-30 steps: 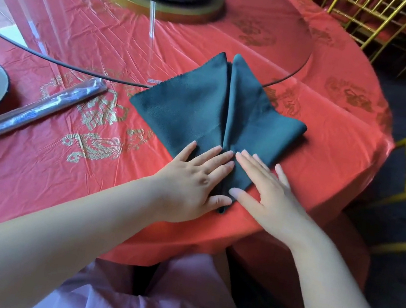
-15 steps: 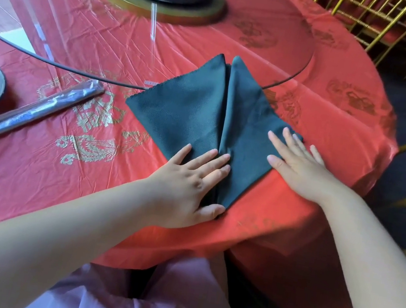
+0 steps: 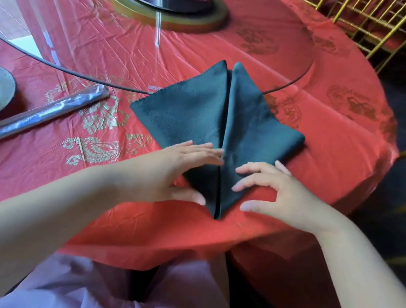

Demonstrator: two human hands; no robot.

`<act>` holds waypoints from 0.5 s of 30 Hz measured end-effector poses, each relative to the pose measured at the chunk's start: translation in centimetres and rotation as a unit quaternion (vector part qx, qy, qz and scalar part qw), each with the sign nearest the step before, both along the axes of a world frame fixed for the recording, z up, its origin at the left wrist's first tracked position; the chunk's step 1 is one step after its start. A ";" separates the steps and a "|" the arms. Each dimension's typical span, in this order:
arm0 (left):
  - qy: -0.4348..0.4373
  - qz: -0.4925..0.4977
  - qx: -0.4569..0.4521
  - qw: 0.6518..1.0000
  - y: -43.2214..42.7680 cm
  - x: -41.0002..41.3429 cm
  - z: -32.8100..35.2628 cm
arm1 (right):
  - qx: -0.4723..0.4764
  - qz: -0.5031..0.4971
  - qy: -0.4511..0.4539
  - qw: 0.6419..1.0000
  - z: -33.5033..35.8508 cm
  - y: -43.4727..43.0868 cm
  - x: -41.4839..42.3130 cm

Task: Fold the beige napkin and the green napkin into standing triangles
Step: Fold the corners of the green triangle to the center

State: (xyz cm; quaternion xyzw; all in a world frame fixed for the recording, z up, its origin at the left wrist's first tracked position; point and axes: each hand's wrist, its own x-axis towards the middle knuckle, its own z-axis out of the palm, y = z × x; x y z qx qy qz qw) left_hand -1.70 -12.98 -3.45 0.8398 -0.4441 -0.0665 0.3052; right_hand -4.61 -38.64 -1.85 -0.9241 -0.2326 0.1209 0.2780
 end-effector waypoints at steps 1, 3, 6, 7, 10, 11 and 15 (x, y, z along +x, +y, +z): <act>-0.016 -0.010 0.006 1.000 0.6 0.4 -0.1 | 0.007 -0.002 0.001 1.000 -0.2 0.0 -0.1; -0.035 -0.020 0.025 0.999 1.4 0.9 -0.4 | 0.011 -0.012 -0.010 1.000 -0.5 0.1 0.0; -0.043 -0.022 0.049 0.998 1.5 1.1 -0.8 | 0.014 -0.003 -0.027 1.000 -1.0 0.8 0.1; -0.044 -0.021 0.051 0.998 1.4 1.2 -0.9 | 0.018 -0.002 -0.035 0.999 -1.1 1.0 0.3; -0.050 -0.020 0.049 0.997 1.0 1.4 -0.7 | 0.031 0.002 -0.060 0.998 -1.2 1.3 0.5; -0.051 -0.022 0.045 0.997 0.9 1.5 -0.6 | 0.038 0.003 -0.065 0.997 -1.2 1.4 0.6; -0.049 -0.015 0.025 0.998 0.6 1.3 -0.8 | 0.106 -0.016 -0.044 0.993 -1.1 1.9 0.5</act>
